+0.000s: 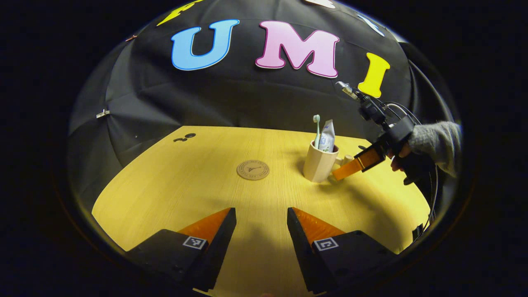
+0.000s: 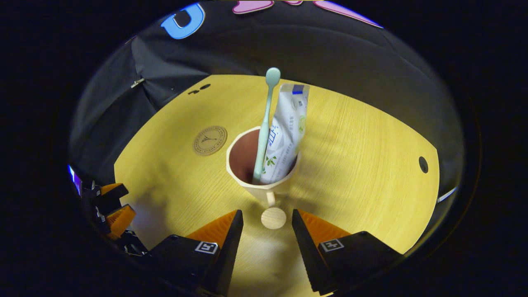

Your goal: Put the toothbrush and toothpaste on the desktop into the cup, then pick up the cup and place it on the coaster on the desktop.

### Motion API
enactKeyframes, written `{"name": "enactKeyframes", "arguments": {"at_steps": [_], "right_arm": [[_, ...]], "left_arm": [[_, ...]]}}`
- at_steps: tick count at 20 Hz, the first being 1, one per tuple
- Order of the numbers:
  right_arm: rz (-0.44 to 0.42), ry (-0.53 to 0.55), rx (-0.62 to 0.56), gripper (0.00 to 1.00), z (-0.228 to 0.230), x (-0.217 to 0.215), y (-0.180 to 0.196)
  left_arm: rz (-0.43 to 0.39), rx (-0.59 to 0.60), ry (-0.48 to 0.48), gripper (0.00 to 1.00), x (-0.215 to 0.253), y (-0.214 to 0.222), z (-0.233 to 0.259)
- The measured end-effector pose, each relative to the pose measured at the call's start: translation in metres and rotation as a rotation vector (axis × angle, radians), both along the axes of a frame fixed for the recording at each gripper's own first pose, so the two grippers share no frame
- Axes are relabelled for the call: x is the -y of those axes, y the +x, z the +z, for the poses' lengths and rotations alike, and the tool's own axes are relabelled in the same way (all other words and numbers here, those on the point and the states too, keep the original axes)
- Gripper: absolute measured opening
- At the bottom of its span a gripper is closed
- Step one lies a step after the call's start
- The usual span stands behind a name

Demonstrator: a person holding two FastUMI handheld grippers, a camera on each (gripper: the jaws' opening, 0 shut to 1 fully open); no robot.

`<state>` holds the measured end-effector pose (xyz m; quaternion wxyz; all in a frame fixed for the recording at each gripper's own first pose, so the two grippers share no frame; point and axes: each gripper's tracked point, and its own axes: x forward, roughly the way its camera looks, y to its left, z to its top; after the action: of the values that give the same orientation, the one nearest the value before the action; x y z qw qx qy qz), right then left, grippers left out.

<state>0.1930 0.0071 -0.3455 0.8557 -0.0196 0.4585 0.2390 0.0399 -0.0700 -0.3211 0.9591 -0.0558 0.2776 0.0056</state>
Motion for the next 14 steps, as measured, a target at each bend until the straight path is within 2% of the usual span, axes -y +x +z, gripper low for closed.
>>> {"name": "enactKeyframes", "arguments": {"at_steps": [7, 9, 10, 12, 14], "right_arm": [[0.040, -0.057, -0.020, 0.74, -0.013, -0.017, 0.017], [0.038, -0.108, -0.027, 0.63, -0.019, -0.011, 0.020], [0.039, -0.113, -0.046, 0.43, -0.016, -0.008, 0.017], [0.058, -0.128, -0.024, 0.30, -0.018, -0.007, 0.019], [0.066, -0.132, -0.017, 0.27, -0.017, -0.008, 0.018]], "left_arm": [[0.028, -0.037, -0.009, 0.80, -0.021, -0.012, -0.010], [0.024, -0.032, -0.014, 0.79, -0.023, -0.008, -0.010], [0.021, -0.029, -0.018, 0.79, -0.023, -0.006, -0.009], [0.015, -0.032, -0.020, 0.79, -0.026, -0.003, -0.012], [0.013, -0.034, -0.025, 0.79, -0.031, -0.002, -0.015]]}}
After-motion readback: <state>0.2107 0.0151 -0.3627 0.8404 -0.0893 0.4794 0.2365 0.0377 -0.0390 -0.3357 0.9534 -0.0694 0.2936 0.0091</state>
